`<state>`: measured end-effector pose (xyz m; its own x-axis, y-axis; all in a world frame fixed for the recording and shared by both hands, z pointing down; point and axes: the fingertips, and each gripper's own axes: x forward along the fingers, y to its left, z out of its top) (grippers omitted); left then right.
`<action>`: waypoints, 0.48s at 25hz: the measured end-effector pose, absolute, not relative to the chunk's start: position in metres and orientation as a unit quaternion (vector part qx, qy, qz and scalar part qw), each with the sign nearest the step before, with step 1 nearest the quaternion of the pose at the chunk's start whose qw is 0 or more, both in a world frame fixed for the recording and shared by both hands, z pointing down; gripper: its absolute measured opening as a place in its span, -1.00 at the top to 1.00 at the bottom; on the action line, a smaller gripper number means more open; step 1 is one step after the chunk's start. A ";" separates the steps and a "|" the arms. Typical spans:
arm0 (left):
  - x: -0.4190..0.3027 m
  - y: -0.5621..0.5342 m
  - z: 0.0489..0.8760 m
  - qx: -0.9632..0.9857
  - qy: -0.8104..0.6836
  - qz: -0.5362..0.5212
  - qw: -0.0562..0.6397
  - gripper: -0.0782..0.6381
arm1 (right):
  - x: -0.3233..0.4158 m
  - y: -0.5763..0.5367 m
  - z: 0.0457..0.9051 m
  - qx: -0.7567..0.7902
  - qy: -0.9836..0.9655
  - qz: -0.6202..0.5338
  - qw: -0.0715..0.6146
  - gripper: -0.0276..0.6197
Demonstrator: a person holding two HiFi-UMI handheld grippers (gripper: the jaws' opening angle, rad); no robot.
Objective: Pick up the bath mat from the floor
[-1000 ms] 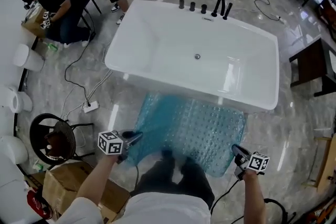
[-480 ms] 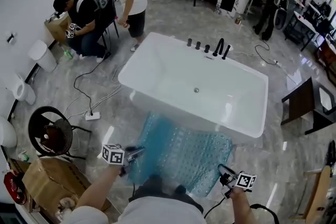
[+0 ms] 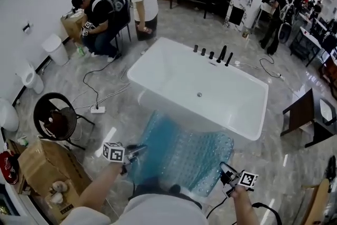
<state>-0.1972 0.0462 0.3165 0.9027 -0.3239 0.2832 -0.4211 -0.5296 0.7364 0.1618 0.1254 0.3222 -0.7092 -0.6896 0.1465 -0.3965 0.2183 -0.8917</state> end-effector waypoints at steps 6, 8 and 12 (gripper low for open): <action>-0.203 0.073 0.311 0.878 -0.215 0.067 0.422 0.73 | 0.161 0.152 0.315 -0.348 0.770 -0.514 0.145 0.80; -0.206 0.077 0.306 0.880 -0.210 0.068 0.421 0.73 | 0.155 0.157 0.308 -0.348 0.768 -0.515 0.155 0.79; -0.207 0.087 0.297 0.888 -0.186 0.077 0.413 0.73 | 0.146 0.164 0.292 -0.356 0.755 -0.511 0.204 0.79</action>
<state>-0.2069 0.0874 0.2970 0.9190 -0.2664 0.2908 -0.3940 -0.5899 0.7048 0.1455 0.1636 0.2922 -0.6640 -0.7456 0.0558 -0.3287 0.2242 -0.9174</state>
